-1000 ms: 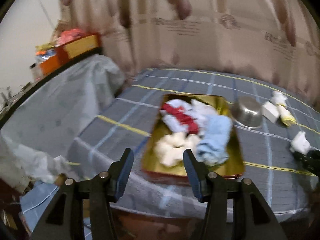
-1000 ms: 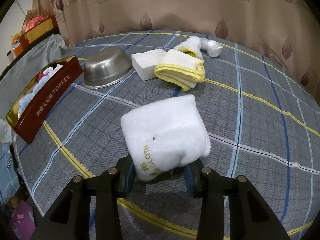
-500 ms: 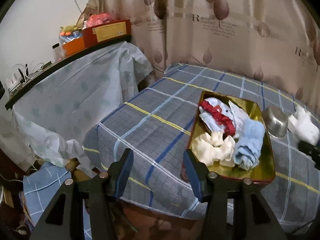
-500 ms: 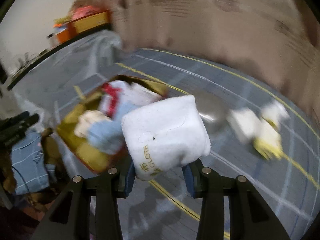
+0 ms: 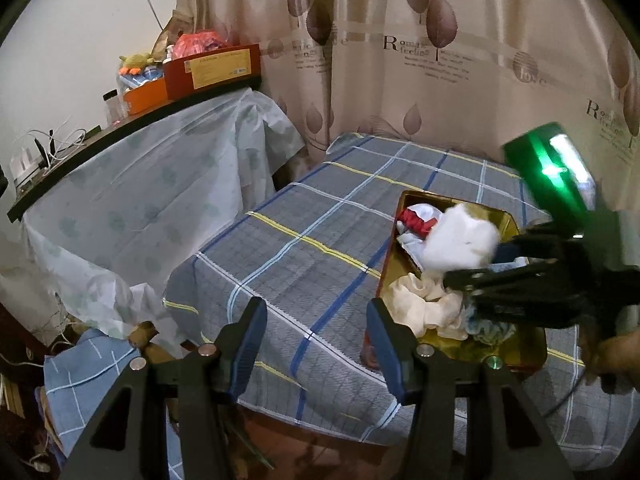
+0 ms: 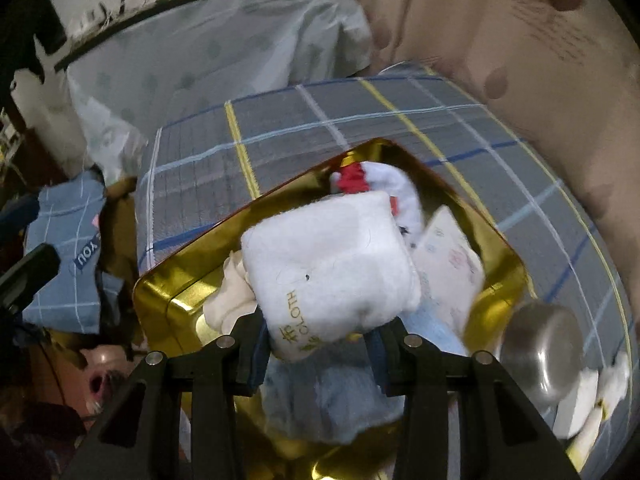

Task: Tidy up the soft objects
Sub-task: 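Carry the white towel over the gold tin and open the right tool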

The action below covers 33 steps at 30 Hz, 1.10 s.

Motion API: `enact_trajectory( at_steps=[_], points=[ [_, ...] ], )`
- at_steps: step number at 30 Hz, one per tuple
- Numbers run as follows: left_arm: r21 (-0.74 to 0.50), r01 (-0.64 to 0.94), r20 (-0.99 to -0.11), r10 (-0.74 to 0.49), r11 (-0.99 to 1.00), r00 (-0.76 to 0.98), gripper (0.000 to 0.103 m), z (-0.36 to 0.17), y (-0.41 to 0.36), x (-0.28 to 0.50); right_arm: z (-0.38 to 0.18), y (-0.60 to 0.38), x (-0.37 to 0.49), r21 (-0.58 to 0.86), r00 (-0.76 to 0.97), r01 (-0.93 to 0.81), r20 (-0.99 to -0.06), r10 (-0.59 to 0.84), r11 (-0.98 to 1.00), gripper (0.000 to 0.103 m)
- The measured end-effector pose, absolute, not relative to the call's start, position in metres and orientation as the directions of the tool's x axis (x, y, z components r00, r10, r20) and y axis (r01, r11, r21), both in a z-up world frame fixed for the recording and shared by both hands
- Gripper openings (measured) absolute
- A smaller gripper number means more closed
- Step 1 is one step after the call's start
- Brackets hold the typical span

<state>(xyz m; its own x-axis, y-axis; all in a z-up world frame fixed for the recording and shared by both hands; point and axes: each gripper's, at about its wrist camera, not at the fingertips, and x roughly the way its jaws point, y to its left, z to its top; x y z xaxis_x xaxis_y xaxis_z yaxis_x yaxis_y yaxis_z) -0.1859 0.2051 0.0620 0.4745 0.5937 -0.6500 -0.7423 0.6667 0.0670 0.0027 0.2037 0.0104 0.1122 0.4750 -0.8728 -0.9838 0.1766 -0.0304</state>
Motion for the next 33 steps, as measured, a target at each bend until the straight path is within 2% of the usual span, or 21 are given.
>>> enact_trajectory(
  at_steps=[14,17,19,21,23,26,30,33],
  points=[
    [0.028,-0.745,-0.697,0.547,0.667,0.463,0.053,0.053,0.22,-0.183,-0.015,0.243,0.003,-0.066,0.114,-0.989,-0.905,0.41,0.13,0.04],
    [0.037,-0.742,-0.696,0.55,0.669,0.462,0.053,0.053,0.218,-0.183,-0.014,0.245,0.003,-0.067,0.115,-0.989,-0.902,0.417,0.129,0.05],
    [0.038,-0.743,-0.692,0.554,0.669,0.463,0.053,0.053,0.218,-0.184,-0.011,0.243,0.004,-0.066,0.121,-0.988,-0.892,0.436,0.14,0.066],
    [0.037,-0.743,-0.691,0.554,0.669,0.465,0.053,0.053,0.218,-0.184,-0.006,0.24,0.004,-0.065,0.129,-0.986,-0.879,0.459,0.152,0.085],
    [0.038,-0.744,-0.688,0.557,0.667,0.465,0.053,0.053,0.218,-0.184,-0.001,0.235,0.004,-0.071,0.141,-0.984,-0.868,0.475,0.162,0.089],
    [0.048,-0.74,-0.688,0.56,0.671,0.463,0.053,0.052,0.216,-0.183,0.011,0.223,0.005,-0.078,0.167,-0.979,-0.839,0.519,0.188,0.089],
    [0.065,-0.73,-0.683,0.564,0.68,0.464,0.053,0.052,0.212,-0.181,0.032,0.182,0.015,-0.009,0.192,-0.959,-0.759,0.623,0.284,0.09],
    [0.089,-0.717,-0.682,0.567,0.691,0.462,0.053,0.051,0.206,-0.177,0.037,0.134,0.025,0.033,0.266,-0.917,-0.691,0.672,0.397,0.1]
  ],
)
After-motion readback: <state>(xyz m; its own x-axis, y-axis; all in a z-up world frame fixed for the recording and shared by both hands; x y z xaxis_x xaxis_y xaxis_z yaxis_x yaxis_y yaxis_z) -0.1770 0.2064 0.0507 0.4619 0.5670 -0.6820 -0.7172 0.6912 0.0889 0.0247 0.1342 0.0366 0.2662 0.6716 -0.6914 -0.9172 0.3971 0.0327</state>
